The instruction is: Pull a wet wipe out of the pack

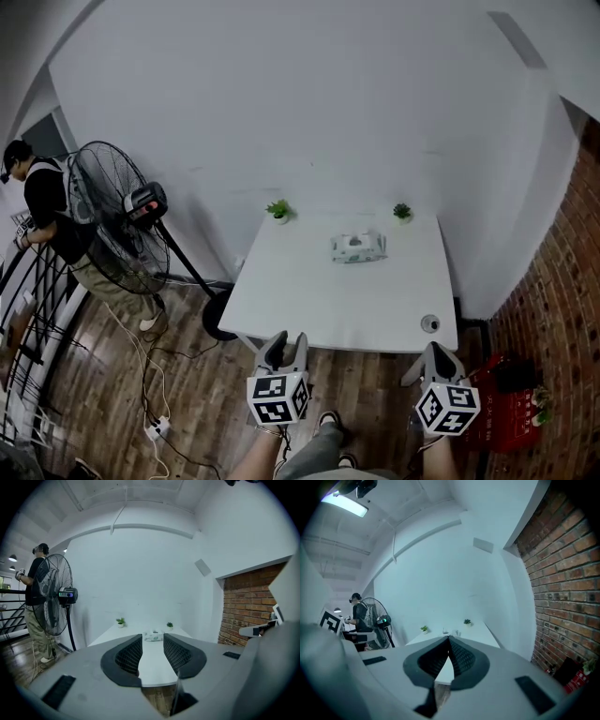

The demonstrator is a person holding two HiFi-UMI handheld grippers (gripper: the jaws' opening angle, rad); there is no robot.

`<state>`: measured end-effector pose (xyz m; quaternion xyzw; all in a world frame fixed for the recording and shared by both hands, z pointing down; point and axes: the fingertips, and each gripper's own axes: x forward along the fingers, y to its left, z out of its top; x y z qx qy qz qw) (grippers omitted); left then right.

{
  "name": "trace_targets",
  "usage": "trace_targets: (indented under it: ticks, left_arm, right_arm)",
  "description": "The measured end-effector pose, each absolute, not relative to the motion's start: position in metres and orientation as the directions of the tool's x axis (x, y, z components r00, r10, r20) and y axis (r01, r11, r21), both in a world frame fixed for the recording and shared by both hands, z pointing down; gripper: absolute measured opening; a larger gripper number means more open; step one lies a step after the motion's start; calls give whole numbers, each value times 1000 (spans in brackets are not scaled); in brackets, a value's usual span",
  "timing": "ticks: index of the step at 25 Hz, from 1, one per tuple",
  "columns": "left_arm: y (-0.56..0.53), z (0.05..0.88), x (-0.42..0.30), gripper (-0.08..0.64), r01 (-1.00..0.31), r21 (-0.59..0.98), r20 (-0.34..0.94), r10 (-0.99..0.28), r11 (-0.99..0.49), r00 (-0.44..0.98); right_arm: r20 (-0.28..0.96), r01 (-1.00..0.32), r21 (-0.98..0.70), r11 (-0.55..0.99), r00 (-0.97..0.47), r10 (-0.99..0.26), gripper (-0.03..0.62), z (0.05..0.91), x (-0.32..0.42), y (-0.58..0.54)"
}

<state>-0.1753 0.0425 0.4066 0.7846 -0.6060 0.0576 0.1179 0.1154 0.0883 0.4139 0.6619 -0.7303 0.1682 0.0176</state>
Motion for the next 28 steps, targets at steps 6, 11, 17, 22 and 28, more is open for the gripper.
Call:
trace_targets:
  ticks: [6,11,17,22,28]
  left_arm:
    - [-5,415,-173,143,-959,138,222,-936,-247,273]
    - [-71,409,-174,143,-952,142,197,-935,-269,294]
    - [-146,397,-174,143,-943,148,180,-930,-297,321]
    - [-199,402,-167,143,-932,146,197,-914,-331,356]
    - [-253,404,-166,141,-922,150,207,-901,-357,382]
  right_arm:
    - [250,-976,-209,54,-106,-962,2,418,118,47]
    - [253,-981,-192,37,-86,-964,2,413,118,-6]
    - [233,-984,-176,33,-74,-970,2,396,114,-80]
    - [244,-983,-179,48,-91,-966,2,395,109,-131]
    - [269,-985,-165,44,-88,-959,2,396,107,-182]
